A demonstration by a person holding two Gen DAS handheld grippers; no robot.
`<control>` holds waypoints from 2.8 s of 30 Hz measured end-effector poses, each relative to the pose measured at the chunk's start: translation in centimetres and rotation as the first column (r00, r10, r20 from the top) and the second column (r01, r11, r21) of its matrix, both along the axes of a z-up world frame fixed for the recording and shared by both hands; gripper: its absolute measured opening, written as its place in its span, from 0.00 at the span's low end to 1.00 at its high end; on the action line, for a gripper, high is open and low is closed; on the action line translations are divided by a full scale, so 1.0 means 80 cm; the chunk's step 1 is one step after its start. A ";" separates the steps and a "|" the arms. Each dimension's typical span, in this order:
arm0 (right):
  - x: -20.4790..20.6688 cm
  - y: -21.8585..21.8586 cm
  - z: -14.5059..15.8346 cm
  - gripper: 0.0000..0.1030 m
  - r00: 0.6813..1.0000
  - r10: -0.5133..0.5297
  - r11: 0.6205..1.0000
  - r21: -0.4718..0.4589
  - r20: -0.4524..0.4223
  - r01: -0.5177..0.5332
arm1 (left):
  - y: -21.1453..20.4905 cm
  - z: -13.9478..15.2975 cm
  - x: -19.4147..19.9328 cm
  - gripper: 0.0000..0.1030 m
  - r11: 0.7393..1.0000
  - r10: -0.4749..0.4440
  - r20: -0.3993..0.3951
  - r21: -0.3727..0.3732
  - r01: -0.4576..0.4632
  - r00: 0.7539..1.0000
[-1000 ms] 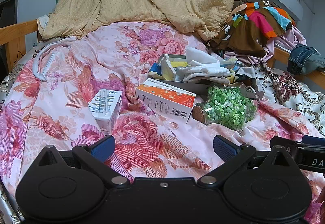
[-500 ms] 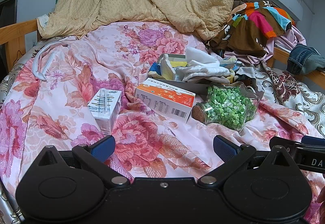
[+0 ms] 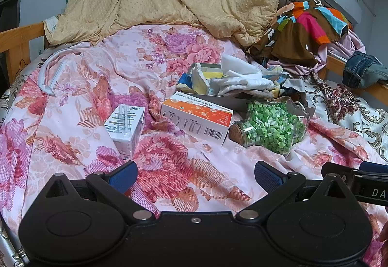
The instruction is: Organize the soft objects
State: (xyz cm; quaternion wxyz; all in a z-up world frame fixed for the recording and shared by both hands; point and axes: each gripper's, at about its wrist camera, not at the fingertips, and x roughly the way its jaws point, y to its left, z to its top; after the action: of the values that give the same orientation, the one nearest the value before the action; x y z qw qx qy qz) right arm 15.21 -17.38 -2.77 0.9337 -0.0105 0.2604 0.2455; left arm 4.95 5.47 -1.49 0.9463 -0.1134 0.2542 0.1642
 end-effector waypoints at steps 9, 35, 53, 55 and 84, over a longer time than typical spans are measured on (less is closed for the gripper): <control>0.000 0.000 0.000 1.00 1.000 0.000 1.000 0.000 -0.001 0.000 | 0.000 0.000 0.000 0.99 1.000 0.000 -0.001 0.000 0.000 1.000; -0.001 0.000 -0.003 1.00 1.000 0.001 1.000 0.000 -0.004 -0.001 | 0.000 0.000 0.000 0.99 1.000 0.000 -0.002 0.001 0.000 1.000; 0.000 0.001 -0.004 1.00 1.000 0.002 1.000 0.000 -0.007 -0.002 | 0.000 0.001 0.001 0.99 1.000 0.000 -0.004 0.000 0.000 1.000; -0.002 0.002 -0.005 1.00 1.000 0.003 1.000 -0.001 -0.007 -0.003 | 0.000 0.001 0.001 0.99 1.000 -0.001 -0.004 0.000 0.001 1.000; -0.003 0.005 -0.005 1.00 1.000 0.009 1.000 -0.007 -0.006 -0.009 | 0.015 -0.002 0.002 0.99 0.989 0.035 -0.073 -0.139 -0.045 0.997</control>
State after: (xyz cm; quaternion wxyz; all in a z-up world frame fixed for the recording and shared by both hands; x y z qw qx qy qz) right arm 14.96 -17.02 -3.17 0.9319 -0.0143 0.2637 0.2487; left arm 5.12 6.64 -1.64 0.9230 -0.1789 0.2959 0.1689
